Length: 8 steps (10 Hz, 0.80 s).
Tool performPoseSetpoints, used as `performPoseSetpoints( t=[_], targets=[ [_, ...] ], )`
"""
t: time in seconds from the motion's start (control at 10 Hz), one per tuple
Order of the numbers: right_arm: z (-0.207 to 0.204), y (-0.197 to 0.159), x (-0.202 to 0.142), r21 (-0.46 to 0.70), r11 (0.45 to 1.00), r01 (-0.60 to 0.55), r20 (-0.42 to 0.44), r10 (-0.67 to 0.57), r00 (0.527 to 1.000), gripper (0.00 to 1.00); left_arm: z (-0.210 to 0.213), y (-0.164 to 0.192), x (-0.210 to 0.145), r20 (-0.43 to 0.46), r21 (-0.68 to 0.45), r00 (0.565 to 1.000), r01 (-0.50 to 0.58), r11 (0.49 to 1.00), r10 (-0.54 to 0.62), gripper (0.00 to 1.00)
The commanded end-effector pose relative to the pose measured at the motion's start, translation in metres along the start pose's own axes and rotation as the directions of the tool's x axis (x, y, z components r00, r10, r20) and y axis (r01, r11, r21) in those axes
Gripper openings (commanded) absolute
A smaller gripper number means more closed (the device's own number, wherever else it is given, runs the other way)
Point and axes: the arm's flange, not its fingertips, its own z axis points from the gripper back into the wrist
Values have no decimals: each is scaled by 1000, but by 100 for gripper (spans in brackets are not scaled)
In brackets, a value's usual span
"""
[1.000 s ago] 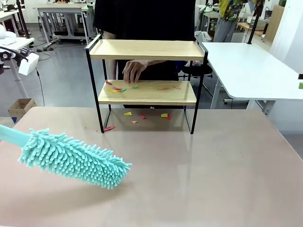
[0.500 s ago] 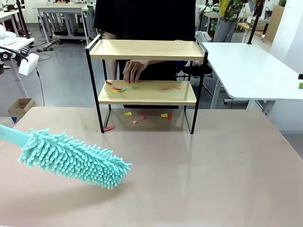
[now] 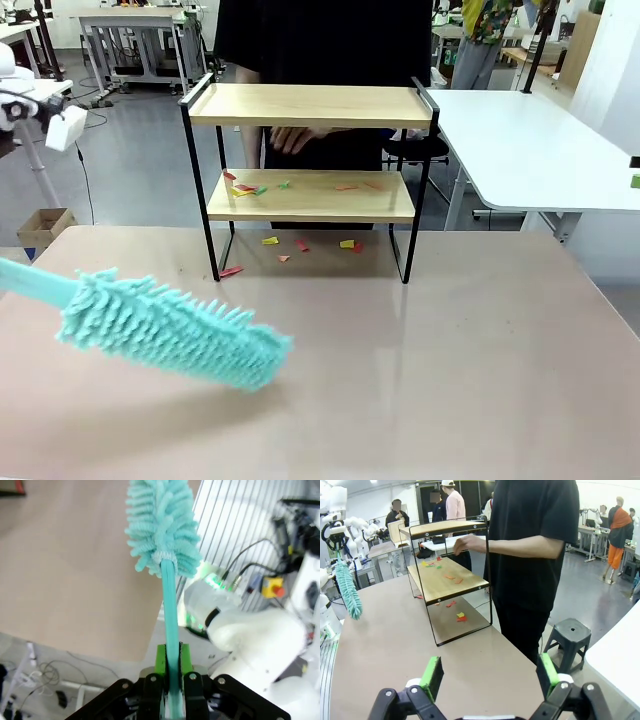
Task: Clean the shelf.
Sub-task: Clean the specific section of the Shelf indicated by the human with the Duster.
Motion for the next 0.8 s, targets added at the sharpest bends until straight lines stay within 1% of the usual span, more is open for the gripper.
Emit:
performPoseSetpoints(
  t=[0.0, 0.1, 0.2, 0.3, 0.4, 0.6, 0.7],
  targets=[
    [-1, 1, 3, -1, 1000, -6, 2, 6, 1000, 100, 18, -8, 19, 179, -58, 983, -38, 998, 48, 13],
    [-1, 1, 3, -1, 1000, -6, 2, 6, 1000, 100, 28, -16, 30, 239, -72, 968, -63, 995, 79, 13],
    [-1, 1, 3, -1, 1000, -6, 2, 6, 1000, 100, 37, -28, 42, 313, -97, 940, -109, 989, 134, 13],
    [-1, 1, 3, -1, 1000, -6, 2, 6, 1000, 100, 47, -44, 59, 401, -143, 883, -203, 969, 244, 13],
    [-1, 1, 3, -1, 1000, -6, 2, 6, 1000, 100, 51, -55, 79, 426, -135, 825, -347, 928, 371, 13],
    [-1, 1, 3, -1, 1000, -6, 2, 6, 1000, 100, 52, -76, 116, 455, -136, 747, -480, 867, 485, 13],
    [-1, 1, 3, -1, 1000, -6, 2, 6, 1000, 100, 46, -81, 139, 479, -112, 716, -524, 844, 508, 13]
  ],
)
